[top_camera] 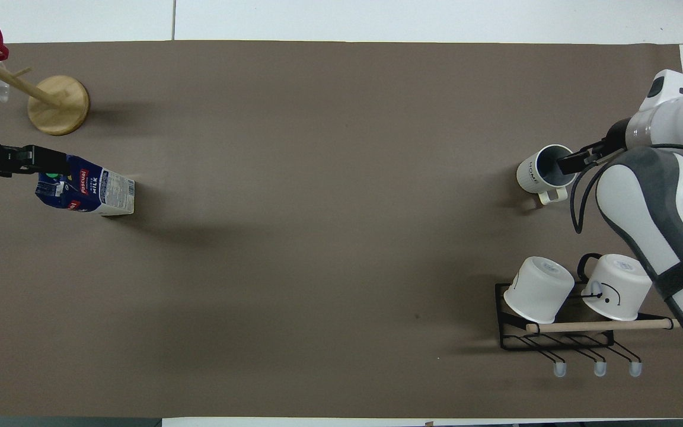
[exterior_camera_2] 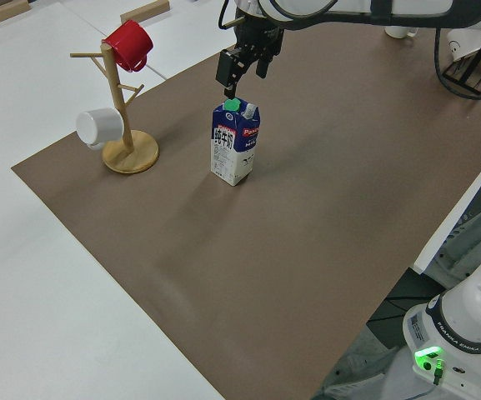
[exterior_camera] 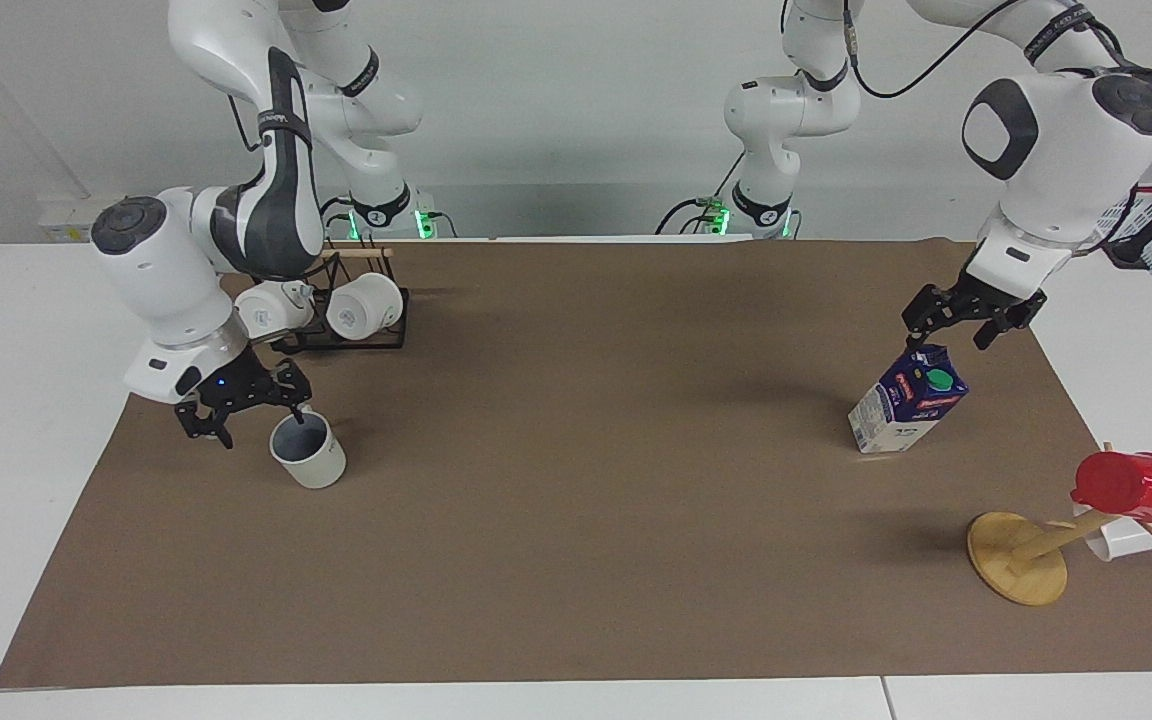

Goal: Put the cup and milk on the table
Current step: 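Grasp the milk carton with the left gripper while the right gripper grasps the mug, then lift the mug with the right gripper toward the table centre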

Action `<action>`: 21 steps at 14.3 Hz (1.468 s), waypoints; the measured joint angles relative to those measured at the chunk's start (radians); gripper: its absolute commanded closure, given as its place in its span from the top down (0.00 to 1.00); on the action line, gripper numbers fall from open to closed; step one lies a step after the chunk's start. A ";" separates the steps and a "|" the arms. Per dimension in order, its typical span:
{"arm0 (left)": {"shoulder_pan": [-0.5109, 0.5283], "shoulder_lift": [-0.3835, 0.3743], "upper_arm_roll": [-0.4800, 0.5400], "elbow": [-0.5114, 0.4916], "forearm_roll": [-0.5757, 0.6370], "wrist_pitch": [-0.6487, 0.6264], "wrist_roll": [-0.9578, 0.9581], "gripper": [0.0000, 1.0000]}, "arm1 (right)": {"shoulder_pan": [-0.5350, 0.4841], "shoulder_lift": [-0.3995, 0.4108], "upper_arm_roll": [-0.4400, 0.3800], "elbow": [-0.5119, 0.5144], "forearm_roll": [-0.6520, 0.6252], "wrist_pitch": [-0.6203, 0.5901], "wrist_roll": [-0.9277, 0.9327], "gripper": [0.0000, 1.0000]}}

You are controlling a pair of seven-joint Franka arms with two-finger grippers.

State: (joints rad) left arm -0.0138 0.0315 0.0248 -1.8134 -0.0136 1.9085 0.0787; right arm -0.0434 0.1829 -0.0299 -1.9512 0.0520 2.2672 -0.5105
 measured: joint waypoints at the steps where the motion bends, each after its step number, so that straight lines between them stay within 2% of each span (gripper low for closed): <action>1: 0.003 0.011 0.000 -0.004 0.000 0.012 -0.001 1.00 | 0.000 0.002 0.000 -0.015 0.003 0.020 -0.007 1.00; 5: 0.015 0.036 0.001 -0.056 0.000 0.093 -0.001 1.00 | -0.002 0.029 -0.001 -0.029 0.008 0.068 -0.032 0.99; 6: 0.016 0.036 0.001 -0.072 0.000 0.113 -0.001 1.00 | -0.005 0.040 -0.002 -0.031 0.019 0.070 -0.043 0.92; 7: 0.016 0.037 0.001 -0.087 0.000 0.133 -0.002 1.00 | -0.008 0.052 -0.003 -0.031 0.047 0.072 -0.052 0.78; 8: 0.017 0.037 0.001 -0.100 0.000 0.149 -0.003 1.00 | -0.007 0.062 -0.003 -0.031 0.079 0.074 -0.060 0.56; 9: 0.017 0.037 0.001 -0.109 0.000 0.156 -0.003 1.00 | -0.006 0.069 -0.002 -0.031 0.102 0.075 -0.065 0.22; 10: 0.017 0.037 0.001 -0.115 0.000 0.157 -0.003 1.00 | -0.006 0.074 -0.002 -0.031 0.110 0.075 -0.065 0.00; 11: 0.017 0.037 0.001 -0.117 0.000 0.157 -0.003 0.93 | -0.006 0.077 -0.002 -0.031 0.113 0.075 -0.066 0.00; 13: 0.017 0.037 0.001 -0.118 0.000 0.157 -0.004 0.00 | -0.005 0.077 -0.002 -0.031 0.116 0.075 -0.066 0.00; 17: 0.018 0.035 0.001 -0.118 -0.001 0.159 -0.005 0.00 | -0.005 0.077 -0.002 -0.010 0.118 0.055 -0.065 0.00; 19: 0.017 0.033 0.000 -0.116 -0.001 0.161 -0.005 0.00 | 0.000 0.072 -0.002 0.055 0.114 -0.047 -0.012 0.00; 21: 0.017 0.027 -0.001 -0.115 -0.001 0.161 -0.005 0.00 | 0.041 0.061 -0.001 0.152 0.057 -0.172 0.121 0.00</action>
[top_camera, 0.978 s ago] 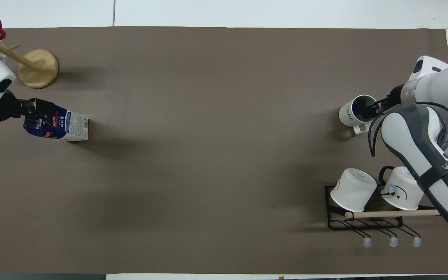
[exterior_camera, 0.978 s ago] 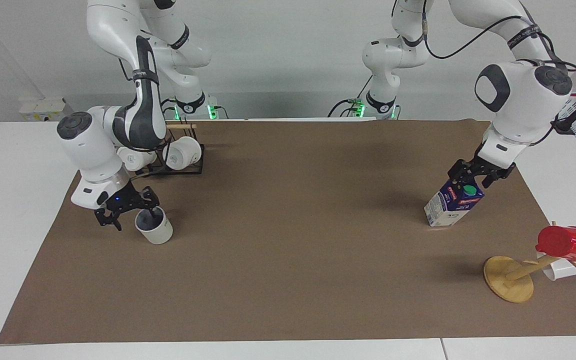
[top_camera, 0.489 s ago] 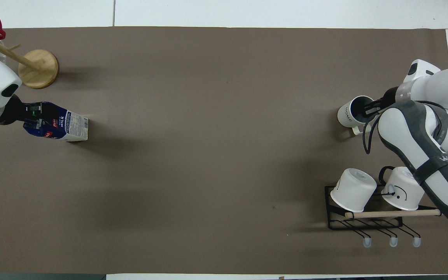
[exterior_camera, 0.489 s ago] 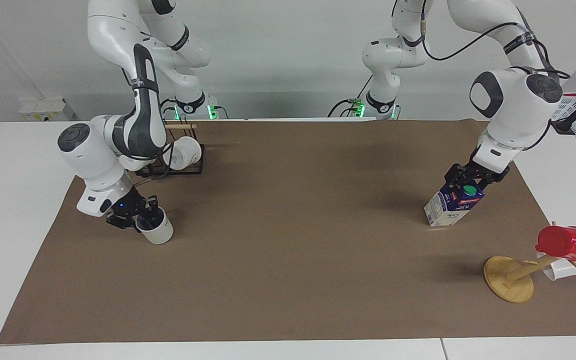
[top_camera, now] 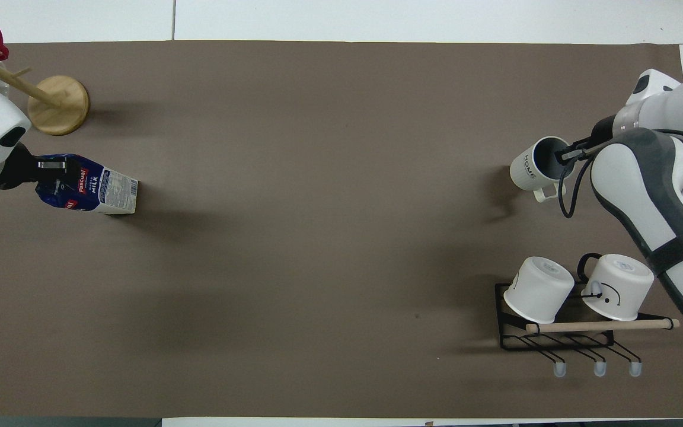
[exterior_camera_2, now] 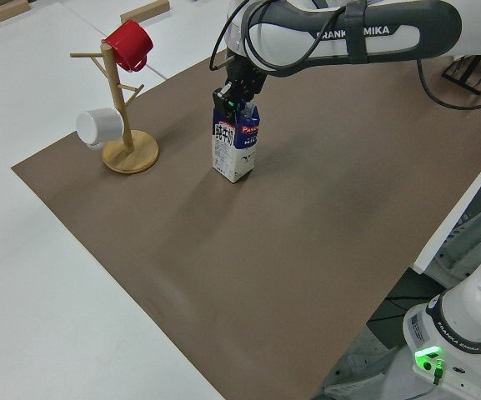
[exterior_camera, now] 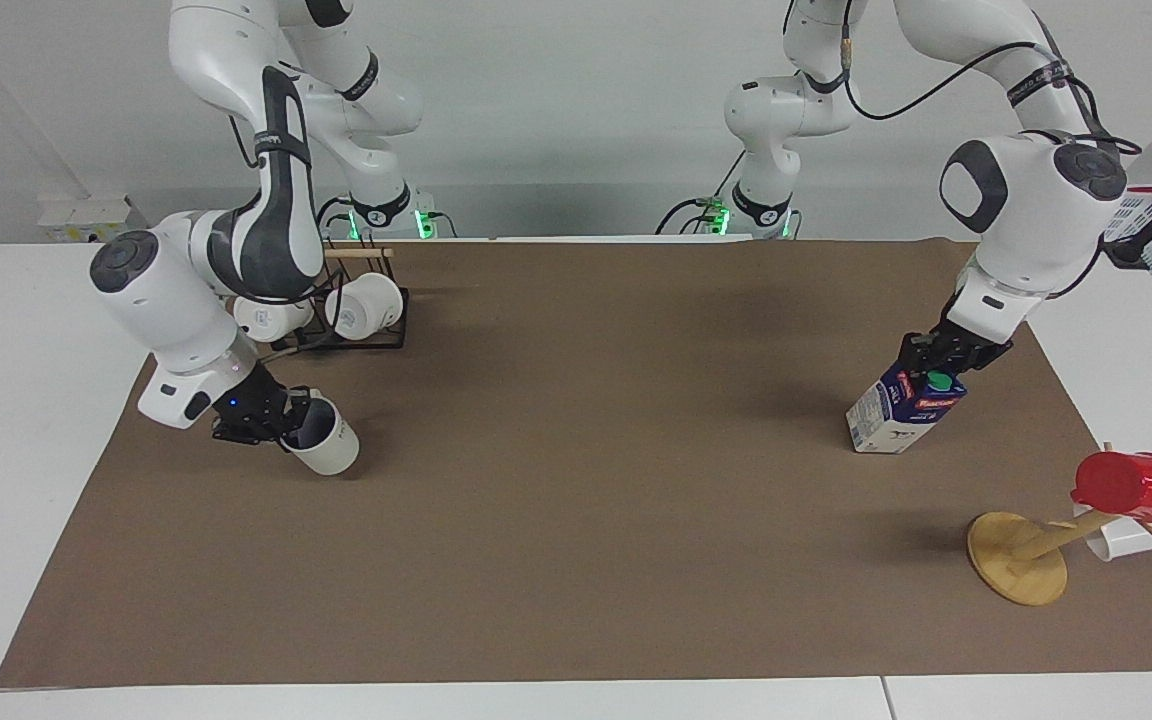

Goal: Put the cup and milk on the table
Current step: 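Lift the mug with the right gripper toward the table centre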

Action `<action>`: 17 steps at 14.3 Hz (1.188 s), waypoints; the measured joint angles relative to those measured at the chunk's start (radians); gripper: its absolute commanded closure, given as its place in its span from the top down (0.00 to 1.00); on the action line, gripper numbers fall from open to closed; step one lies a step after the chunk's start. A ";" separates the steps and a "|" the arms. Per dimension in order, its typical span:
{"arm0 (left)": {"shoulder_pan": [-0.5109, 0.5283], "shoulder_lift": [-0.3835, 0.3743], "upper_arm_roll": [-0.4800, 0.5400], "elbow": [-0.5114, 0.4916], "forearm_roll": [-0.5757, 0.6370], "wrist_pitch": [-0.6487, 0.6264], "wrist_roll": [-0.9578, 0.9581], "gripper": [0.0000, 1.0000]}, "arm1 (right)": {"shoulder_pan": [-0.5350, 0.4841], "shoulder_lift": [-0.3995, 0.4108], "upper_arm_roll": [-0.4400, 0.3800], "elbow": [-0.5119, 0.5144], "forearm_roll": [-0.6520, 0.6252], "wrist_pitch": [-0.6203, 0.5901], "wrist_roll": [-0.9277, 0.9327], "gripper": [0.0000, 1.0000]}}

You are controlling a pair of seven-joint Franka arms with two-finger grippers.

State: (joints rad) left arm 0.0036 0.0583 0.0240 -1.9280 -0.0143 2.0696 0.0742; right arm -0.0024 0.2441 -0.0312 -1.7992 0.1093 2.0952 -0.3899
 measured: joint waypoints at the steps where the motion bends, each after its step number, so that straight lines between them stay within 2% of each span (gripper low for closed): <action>1: 0.000 -0.004 0.000 0.003 0.000 0.000 0.000 0.00 | 0.035 -0.005 0.002 0.043 -0.038 -0.043 0.085 0.00; 3: 0.001 -0.018 0.001 0.015 0.000 -0.003 0.000 0.00 | 0.132 -0.010 0.005 0.093 -0.076 -0.089 0.261 0.00; 8: 0.002 -0.043 0.003 0.080 0.000 -0.094 0.000 0.00 | 0.345 0.007 0.009 0.095 -0.099 -0.061 0.607 0.00; 13: 0.010 -0.045 0.006 0.086 0.000 -0.123 0.000 0.00 | 0.429 0.017 0.009 0.029 -0.099 0.080 0.734 0.00; 17: 0.014 -0.045 0.006 0.086 0.000 -0.126 0.000 0.00 | 0.479 0.045 0.009 0.004 -0.099 0.102 0.786 0.00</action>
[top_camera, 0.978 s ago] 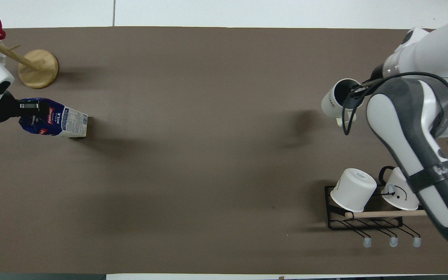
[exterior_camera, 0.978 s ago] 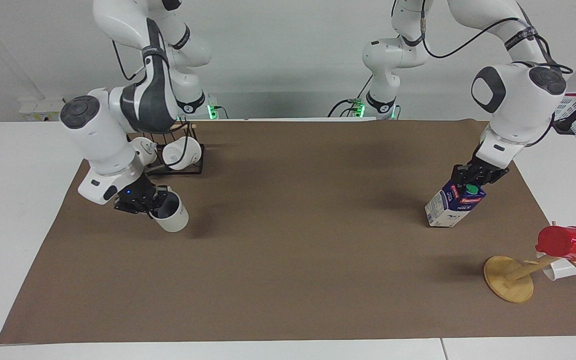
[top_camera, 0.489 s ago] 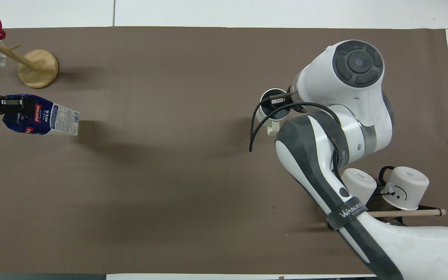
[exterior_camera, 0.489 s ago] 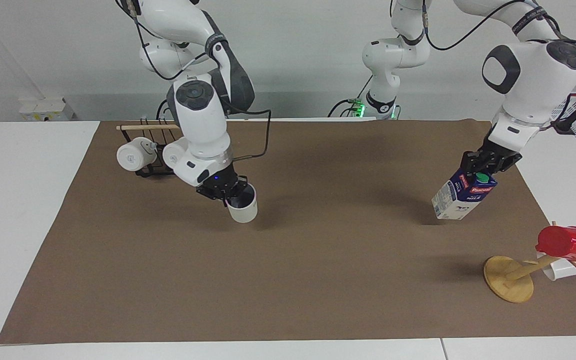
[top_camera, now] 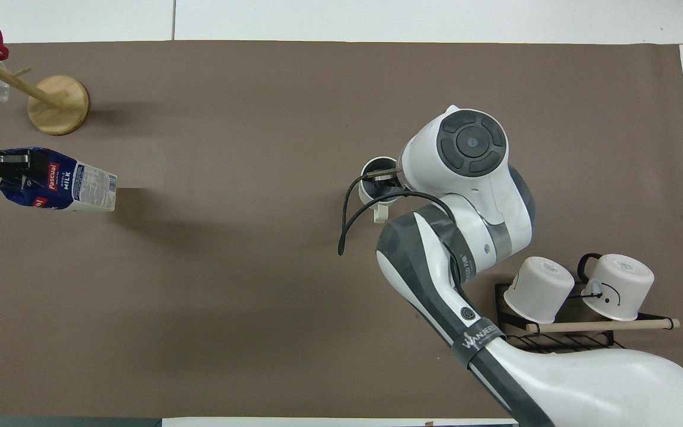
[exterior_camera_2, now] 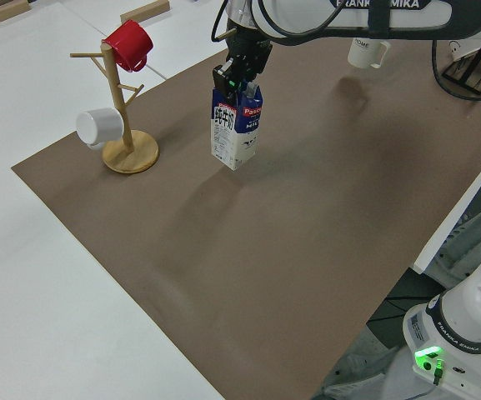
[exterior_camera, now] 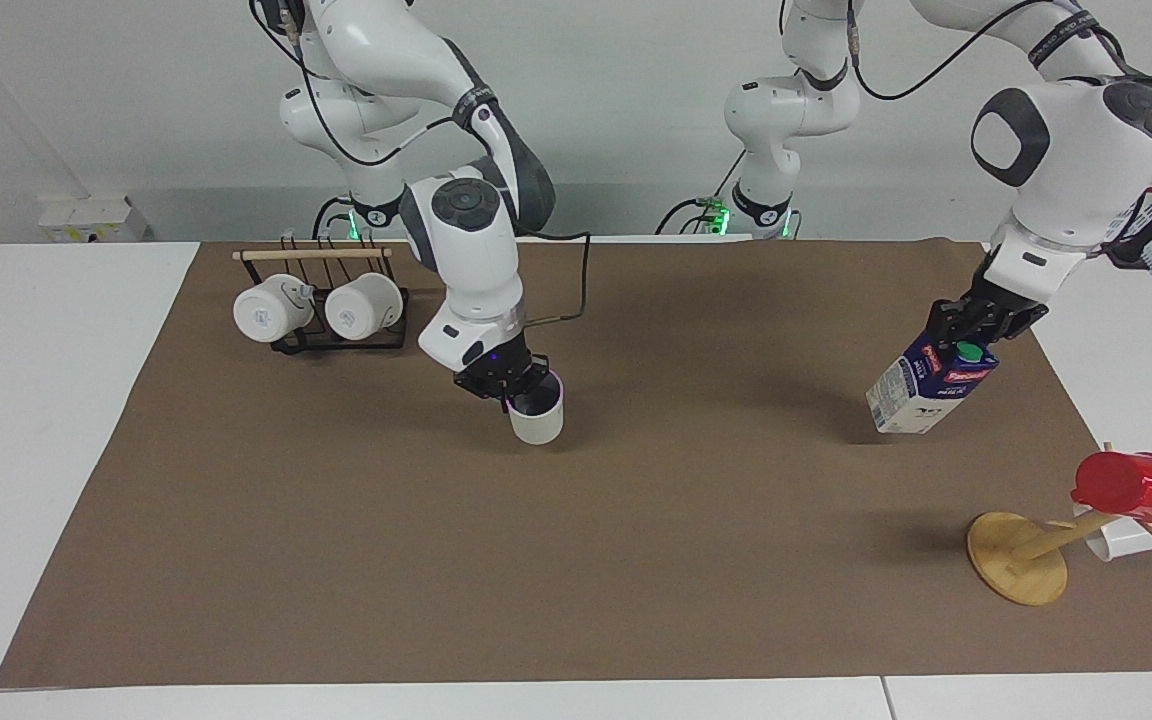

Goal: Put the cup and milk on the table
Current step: 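Lift the mug with the right gripper toward the table centre, then set the mug down with the right gripper while the left gripper carries the carton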

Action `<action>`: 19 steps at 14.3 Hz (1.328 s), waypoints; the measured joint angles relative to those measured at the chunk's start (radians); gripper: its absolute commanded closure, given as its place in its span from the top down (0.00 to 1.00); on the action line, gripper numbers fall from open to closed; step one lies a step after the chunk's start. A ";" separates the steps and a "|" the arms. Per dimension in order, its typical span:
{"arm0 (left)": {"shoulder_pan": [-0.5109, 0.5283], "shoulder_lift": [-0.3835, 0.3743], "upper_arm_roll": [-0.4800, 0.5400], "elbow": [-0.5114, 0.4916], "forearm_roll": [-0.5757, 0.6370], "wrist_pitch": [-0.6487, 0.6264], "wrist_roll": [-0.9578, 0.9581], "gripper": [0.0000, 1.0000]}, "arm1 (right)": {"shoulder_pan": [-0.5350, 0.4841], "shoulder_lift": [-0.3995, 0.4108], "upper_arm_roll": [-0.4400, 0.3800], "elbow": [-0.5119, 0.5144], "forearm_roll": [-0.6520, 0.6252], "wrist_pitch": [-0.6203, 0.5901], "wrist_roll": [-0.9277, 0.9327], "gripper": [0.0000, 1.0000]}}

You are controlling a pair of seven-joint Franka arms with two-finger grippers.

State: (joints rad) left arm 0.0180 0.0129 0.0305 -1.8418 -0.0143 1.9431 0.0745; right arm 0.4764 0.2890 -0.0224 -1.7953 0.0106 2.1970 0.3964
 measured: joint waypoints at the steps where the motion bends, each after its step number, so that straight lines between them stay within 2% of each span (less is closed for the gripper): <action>1: 0.000 0.000 0.000 0.000 0.000 0.000 0.000 0.00 | 0.002 0.004 0.000 -0.009 0.000 0.019 0.000 0.00; 4: -0.001 0.000 -0.002 0.000 0.000 0.000 0.000 0.00 | 0.006 0.010 0.000 -0.068 -0.011 0.110 0.000 0.00; 8: -0.015 0.000 -0.012 0.016 0.000 0.000 -0.002 0.00 | 0.007 0.010 0.000 -0.095 -0.037 0.128 0.000 0.00; 9: -0.032 0.000 -0.014 0.017 0.000 0.000 -0.017 0.00 | 0.007 0.010 0.000 -0.100 -0.038 0.128 0.000 0.28; 10: -0.057 0.000 -0.015 0.017 0.000 0.000 -0.045 0.00 | 0.007 0.010 0.000 -0.101 -0.038 0.129 0.000 0.92; 11: -0.091 0.001 -0.017 0.017 0.000 0.000 -0.092 0.00 | 0.007 0.010 0.000 -0.102 -0.038 0.129 0.000 1.00; 15: -0.275 0.016 -0.023 0.017 0.008 0.003 -0.351 0.00 | 0.004 0.002 -0.003 -0.099 -0.038 0.129 0.001 1.00; 17: -0.369 0.039 -0.025 0.017 0.036 0.030 -0.489 0.00 | -0.022 -0.029 -0.013 -0.087 -0.038 0.114 0.001 1.00; 19: -0.455 0.070 -0.027 0.018 0.049 0.069 -0.610 0.00 | -0.082 -0.076 -0.017 -0.039 -0.039 0.009 0.000 1.00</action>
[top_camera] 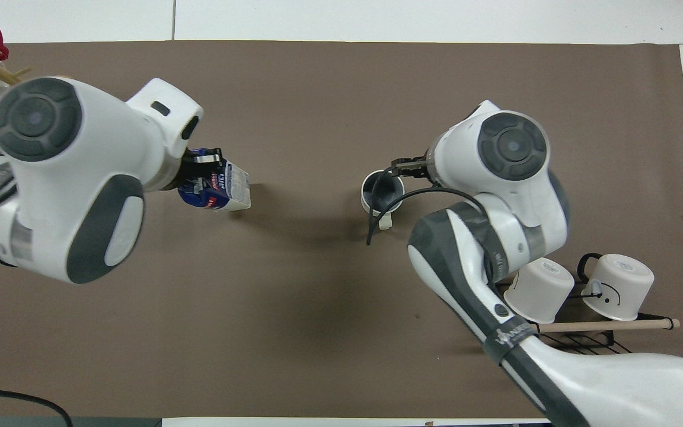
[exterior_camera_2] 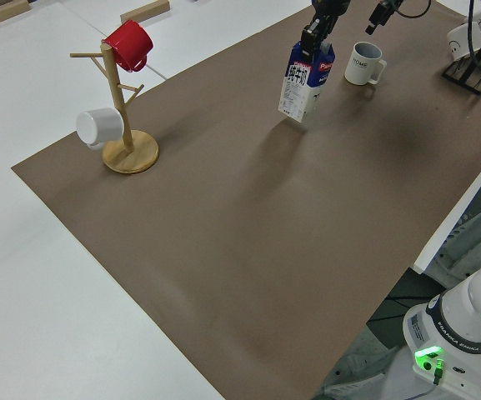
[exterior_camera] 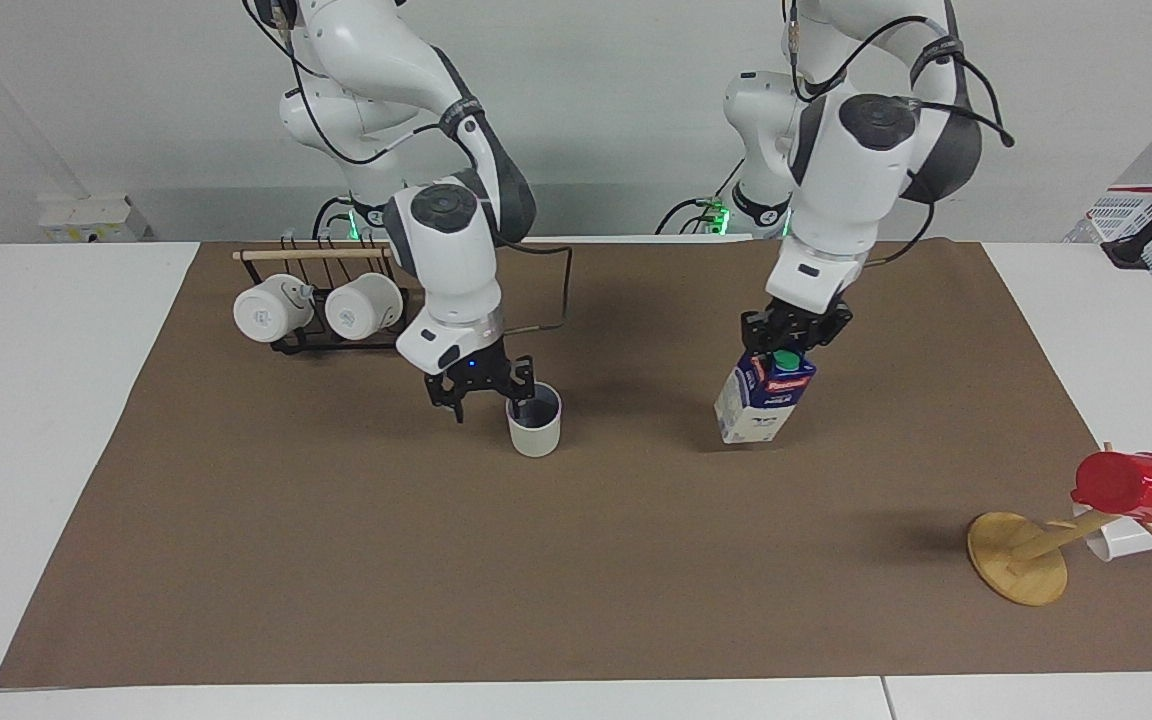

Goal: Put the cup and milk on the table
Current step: 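Set the mug down with the right gripper while the left gripper carries the carton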

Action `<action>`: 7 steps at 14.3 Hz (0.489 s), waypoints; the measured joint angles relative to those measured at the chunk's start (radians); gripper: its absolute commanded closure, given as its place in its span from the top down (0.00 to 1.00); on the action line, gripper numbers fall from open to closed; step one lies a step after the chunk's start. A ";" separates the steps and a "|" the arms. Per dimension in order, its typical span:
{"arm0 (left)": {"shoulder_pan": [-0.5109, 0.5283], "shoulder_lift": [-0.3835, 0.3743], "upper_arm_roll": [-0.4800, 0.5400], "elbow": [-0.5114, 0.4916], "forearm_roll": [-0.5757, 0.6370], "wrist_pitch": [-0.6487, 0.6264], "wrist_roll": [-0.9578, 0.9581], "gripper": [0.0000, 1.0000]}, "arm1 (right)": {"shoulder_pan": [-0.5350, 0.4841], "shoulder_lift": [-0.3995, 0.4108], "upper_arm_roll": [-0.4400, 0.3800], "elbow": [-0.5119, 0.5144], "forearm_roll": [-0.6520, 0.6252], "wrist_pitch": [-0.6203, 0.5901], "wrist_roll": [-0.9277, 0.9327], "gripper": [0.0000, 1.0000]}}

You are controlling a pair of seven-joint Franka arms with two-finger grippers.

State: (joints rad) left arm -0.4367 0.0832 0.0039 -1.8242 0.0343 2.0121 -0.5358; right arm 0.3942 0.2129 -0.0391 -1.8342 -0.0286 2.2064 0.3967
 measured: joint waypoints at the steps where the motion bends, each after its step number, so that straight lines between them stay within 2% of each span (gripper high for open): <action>1: -0.036 0.015 -0.001 0.002 0.009 0.009 -0.045 0.00 | -0.028 -0.018 -0.001 0.036 0.000 -0.069 -0.001 1.00; 4: -0.141 0.072 -0.001 0.059 0.063 0.015 -0.211 0.00 | -0.090 -0.052 -0.002 0.147 -0.004 -0.275 -0.035 1.00; 7: -0.221 0.139 -0.001 0.137 0.075 0.012 -0.310 0.00 | -0.163 -0.099 -0.004 0.186 -0.005 -0.418 -0.125 1.00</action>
State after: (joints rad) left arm -0.6575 0.2219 0.0033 -1.6876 0.1089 2.0242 -0.8458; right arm 0.2313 0.1142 -0.0434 -1.6478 -0.0334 1.7883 0.2720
